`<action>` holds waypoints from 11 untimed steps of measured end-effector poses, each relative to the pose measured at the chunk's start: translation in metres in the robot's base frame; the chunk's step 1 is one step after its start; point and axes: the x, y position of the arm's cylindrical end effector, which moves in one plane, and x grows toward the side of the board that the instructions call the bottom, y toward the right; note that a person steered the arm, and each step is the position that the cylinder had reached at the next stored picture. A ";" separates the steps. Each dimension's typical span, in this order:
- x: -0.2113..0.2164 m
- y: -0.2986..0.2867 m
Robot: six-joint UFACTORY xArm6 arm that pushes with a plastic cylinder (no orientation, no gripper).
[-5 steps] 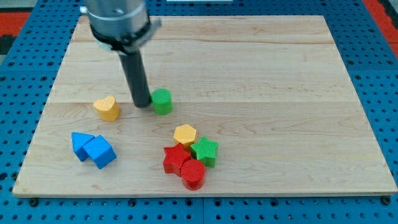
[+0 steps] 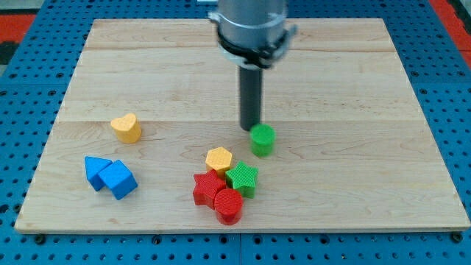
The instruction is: Push the green circle right to the green star
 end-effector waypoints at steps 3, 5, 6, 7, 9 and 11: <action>0.022 0.036; 0.023 0.026; 0.022 -0.003; 0.029 -0.004; 0.036 -0.007; 0.036 -0.016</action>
